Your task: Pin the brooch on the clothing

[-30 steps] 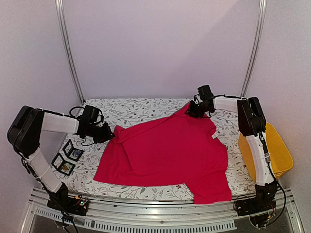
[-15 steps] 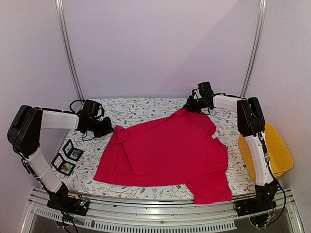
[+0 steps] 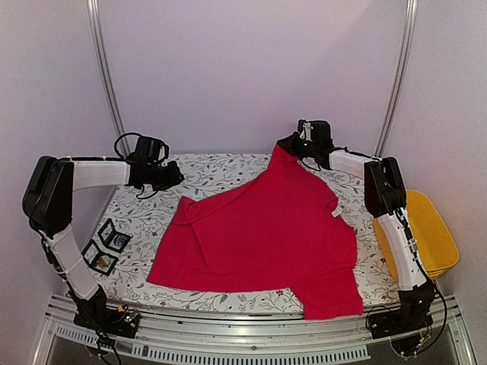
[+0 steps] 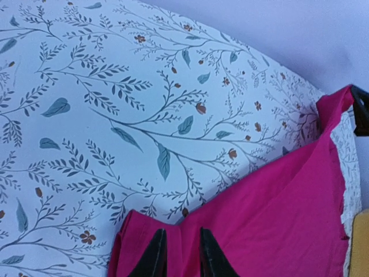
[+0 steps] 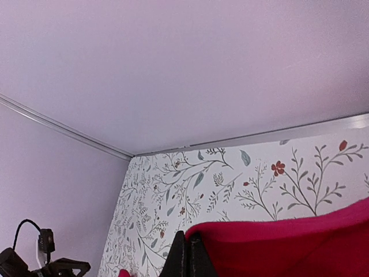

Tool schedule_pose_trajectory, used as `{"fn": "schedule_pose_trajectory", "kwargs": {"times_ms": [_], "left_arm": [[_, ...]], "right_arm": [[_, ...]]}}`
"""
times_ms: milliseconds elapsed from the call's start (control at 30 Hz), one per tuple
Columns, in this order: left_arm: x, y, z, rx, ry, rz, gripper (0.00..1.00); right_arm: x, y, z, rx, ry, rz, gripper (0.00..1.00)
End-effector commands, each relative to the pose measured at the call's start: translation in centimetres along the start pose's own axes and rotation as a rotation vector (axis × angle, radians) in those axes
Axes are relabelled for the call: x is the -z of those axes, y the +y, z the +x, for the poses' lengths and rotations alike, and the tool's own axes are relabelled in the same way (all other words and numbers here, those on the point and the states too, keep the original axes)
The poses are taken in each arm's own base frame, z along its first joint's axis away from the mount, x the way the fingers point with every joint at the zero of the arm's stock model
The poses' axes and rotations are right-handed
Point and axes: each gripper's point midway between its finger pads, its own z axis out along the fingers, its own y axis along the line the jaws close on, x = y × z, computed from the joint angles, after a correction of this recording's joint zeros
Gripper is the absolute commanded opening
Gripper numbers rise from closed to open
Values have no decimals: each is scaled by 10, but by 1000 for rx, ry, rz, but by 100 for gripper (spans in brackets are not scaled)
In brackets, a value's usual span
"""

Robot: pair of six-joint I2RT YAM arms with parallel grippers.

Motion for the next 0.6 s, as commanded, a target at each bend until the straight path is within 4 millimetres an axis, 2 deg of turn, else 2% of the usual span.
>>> {"fn": "schedule_pose_trajectory", "kwargs": {"times_ms": [0, 67, 133, 200, 267, 367, 400, 433, 500, 533, 567], "left_arm": [[21, 6, 23, -92, 48, -49, 29], [25, 10, 32, -82, 72, -59, 41], [27, 19, 48, -61, 108, -73, 46], [29, 25, 61, -40, 132, -84, 46], [32, 29, 73, -16, 153, -79, 48], [34, 31, 89, 4, 183, -65, 55], [35, 34, 95, 9, 194, -71, 56], [35, 36, 100, 17, 205, -74, 56], [35, 39, 109, 30, 226, -77, 56], [35, 40, 113, 35, 234, -78, 55], [36, 40, 116, 38, 237, -80, 55]], "right_arm": [[-26, 6, -15, -69, -126, -150, 0], [-42, -4, -2, -94, -144, -163, 0], [-50, -6, 9, -115, -167, -169, 17], [-55, -8, 15, -135, -176, -161, 30], [-55, -8, 16, -127, -173, -162, 46], [-47, 0, 6, -84, -162, -166, 70], [-44, 3, 5, -65, -153, -162, 75], [-37, 14, -3, -29, -155, -164, 77], [-25, 28, -9, 43, -147, -156, 78], [-14, 44, -17, 77, -149, -162, 78], [-8, 49, -17, 110, -140, -151, 78]]}}
